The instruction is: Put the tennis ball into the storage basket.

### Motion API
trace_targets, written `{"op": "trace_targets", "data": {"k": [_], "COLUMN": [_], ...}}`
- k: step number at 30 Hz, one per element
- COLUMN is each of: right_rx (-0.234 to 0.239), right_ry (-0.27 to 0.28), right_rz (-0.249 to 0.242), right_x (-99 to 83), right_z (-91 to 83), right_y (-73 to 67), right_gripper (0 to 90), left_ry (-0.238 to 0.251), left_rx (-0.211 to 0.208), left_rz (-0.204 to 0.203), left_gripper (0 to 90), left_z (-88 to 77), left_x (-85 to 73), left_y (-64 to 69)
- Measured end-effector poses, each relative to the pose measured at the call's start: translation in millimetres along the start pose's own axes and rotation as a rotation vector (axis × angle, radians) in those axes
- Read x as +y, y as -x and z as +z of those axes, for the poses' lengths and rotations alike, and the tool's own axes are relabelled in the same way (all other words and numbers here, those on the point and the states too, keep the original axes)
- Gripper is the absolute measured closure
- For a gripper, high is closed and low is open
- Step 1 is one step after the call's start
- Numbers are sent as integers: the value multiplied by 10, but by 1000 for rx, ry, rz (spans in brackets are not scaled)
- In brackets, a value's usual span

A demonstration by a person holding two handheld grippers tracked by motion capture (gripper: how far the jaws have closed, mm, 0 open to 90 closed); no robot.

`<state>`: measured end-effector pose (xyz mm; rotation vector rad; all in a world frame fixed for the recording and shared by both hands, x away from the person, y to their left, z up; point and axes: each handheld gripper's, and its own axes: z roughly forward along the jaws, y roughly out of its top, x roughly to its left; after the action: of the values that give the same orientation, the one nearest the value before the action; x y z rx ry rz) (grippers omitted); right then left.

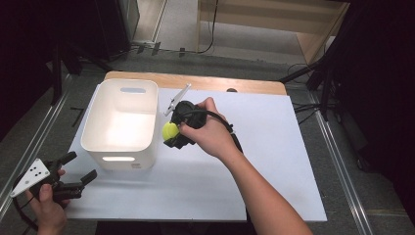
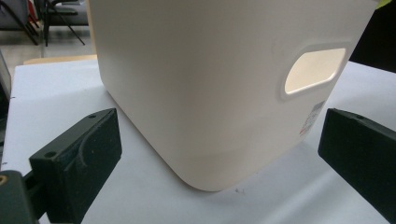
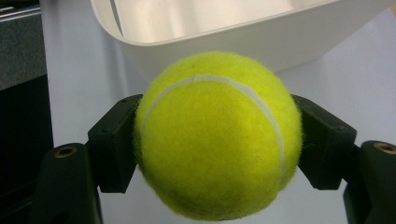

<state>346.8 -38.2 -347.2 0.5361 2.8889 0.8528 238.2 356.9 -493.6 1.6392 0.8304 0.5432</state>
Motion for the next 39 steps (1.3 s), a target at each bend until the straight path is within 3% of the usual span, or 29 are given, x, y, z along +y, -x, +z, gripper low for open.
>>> {"op": "trace_targets", "data": {"k": [13, 39], "right_rx": [7, 30], "right_ry": [2, 33], "right_rz": [-25, -26], "right_x": [126, 366], "right_z": [6, 8], "right_y": [22, 18], "right_gripper": [242, 242], "left_ry": [-1, -2], "left_rx": [-2, -3], "left_rz": [-2, -3], "left_gripper": [0, 0], "left_z": [1, 0], "left_x": [0, 1], "left_y": [0, 0]}}
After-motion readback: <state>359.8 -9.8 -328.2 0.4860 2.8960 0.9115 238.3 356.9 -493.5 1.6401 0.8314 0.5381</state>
